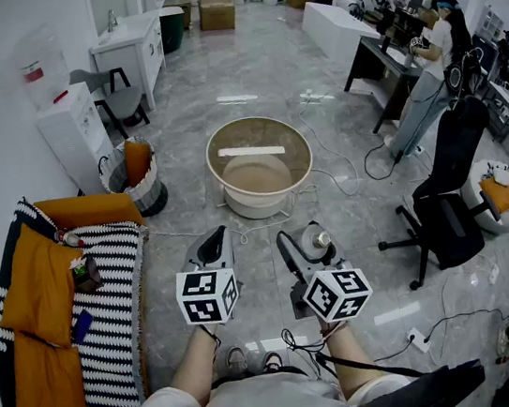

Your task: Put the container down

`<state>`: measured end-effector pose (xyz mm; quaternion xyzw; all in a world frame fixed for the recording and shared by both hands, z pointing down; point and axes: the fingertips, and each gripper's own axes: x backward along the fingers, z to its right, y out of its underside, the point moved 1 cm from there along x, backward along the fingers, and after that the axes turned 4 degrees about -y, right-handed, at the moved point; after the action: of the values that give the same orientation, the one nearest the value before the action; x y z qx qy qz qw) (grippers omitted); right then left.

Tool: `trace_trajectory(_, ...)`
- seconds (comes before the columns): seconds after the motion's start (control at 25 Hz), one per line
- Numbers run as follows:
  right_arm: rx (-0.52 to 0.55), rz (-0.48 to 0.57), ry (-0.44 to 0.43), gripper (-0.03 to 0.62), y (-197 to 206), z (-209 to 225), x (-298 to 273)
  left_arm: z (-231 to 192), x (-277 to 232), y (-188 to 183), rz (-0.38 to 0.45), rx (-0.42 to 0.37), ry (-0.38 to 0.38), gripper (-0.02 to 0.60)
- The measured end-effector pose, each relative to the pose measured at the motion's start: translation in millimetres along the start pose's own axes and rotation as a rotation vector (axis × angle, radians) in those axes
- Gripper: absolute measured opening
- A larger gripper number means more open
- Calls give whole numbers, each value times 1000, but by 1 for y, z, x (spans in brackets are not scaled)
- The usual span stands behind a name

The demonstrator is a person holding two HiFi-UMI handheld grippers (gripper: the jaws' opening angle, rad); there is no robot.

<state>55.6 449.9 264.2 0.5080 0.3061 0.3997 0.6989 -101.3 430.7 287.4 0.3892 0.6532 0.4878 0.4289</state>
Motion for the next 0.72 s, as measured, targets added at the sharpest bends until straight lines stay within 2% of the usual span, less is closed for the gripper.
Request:
trace_trajectory(0.28, 17, -8, 6, 347, -2, 6, 4, 10, -3, 1, -2, -14, 4, 6)
trace_trajectory(0.72, 24, 24, 23, 347, -5, -4, -23, -20, -11, -5, -3, -38, 22, 6)
